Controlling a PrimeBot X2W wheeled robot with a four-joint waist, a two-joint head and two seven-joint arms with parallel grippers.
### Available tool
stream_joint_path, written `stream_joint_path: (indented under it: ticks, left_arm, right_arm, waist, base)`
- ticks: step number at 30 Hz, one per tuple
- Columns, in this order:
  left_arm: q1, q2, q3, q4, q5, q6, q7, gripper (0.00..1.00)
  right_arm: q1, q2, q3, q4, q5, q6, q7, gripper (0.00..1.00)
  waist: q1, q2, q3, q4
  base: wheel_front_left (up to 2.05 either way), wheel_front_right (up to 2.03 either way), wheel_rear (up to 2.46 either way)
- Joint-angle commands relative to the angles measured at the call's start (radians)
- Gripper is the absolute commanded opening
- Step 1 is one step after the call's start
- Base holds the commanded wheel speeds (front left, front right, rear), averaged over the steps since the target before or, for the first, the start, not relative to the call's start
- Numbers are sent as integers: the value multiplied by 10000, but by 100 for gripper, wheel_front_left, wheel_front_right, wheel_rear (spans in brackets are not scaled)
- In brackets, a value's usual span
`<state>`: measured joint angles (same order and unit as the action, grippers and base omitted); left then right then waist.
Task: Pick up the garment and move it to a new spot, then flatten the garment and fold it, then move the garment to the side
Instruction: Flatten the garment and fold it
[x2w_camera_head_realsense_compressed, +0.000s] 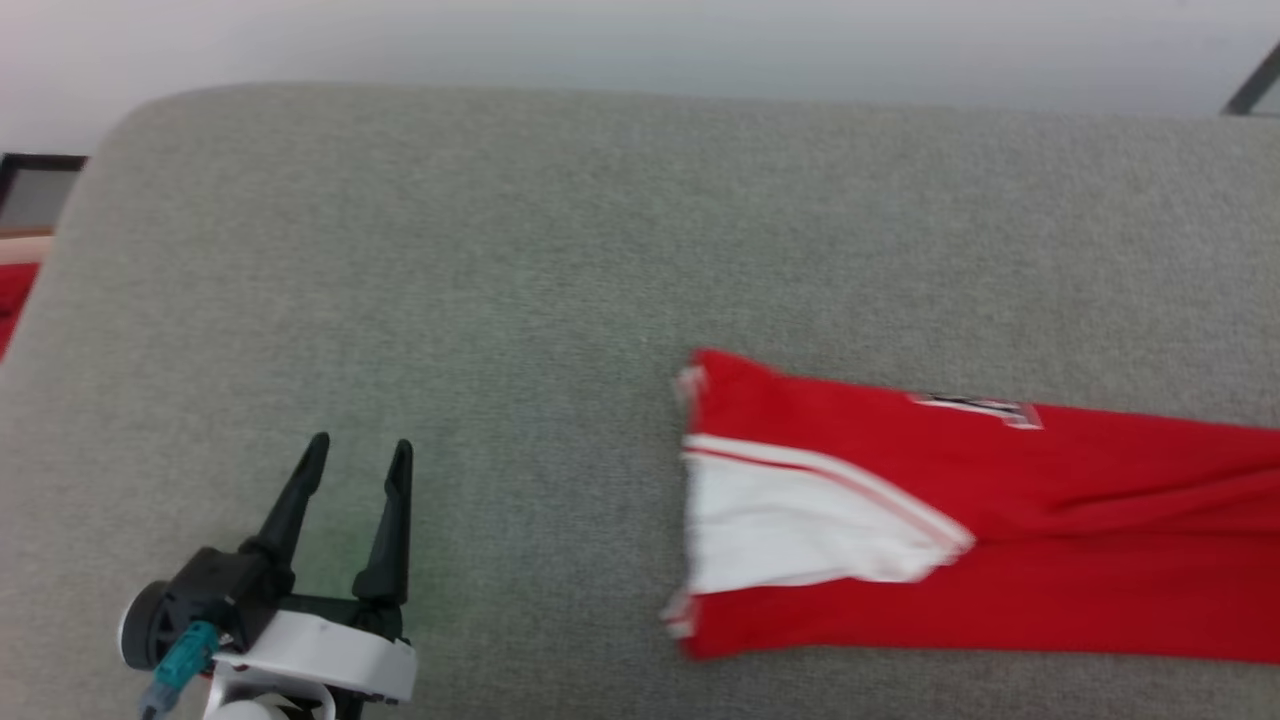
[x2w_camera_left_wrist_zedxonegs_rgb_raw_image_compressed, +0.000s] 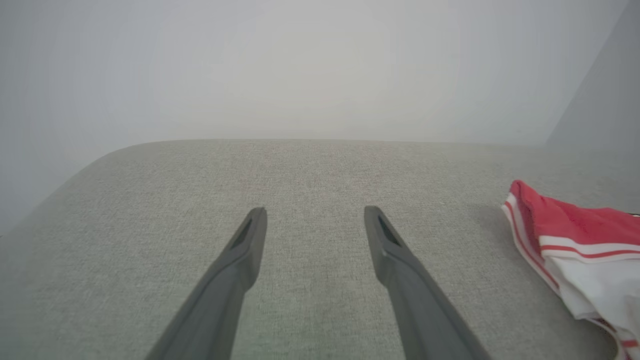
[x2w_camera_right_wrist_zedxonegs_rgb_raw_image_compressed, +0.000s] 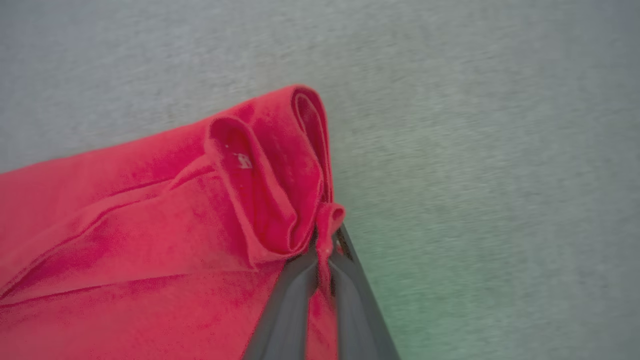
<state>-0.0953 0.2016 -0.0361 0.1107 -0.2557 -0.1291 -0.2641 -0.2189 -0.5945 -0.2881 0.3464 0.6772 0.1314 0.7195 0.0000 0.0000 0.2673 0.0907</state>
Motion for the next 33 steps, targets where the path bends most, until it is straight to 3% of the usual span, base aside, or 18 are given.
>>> stream_joint_path:
  ticks: [1,7,13,24,33]
  left_arm:
    - [-37,46,38,-40,-63,-19,7,100]
    - [-128,151,37,-58,-86,-20,5,100]
    - [-93,114,26,67,-87,-21,7,100]
    - [329,-126,137,223,-197,-21,7,100]
    - [390,-241,-37,283,-286,-21,5,100]
  right_arm:
    - [-112,-162,-204,151,-110,-15,-102,0]
    - [-500,-809,-1199,1360,-876,-13,-788,0]
    - [-764,-668,-769,1298,-693,-14,-964,0]
    - [107,-396,1798,-2593,339,-14,-15,0]
    - [-253,366,3840,-4994,387,-12,809,0]
  waist:
    - [0,0,215,-201]
    - [0,0,323,-356]
    - [0,0,105,-487]
    - [0,0,-565,-683]
    - [0,0,-846,-330]
  base:
    - [0,0,0]
    - [0,0,0]
    - [0,0,0]
    - [0,0,0]
    - [0,0,0]
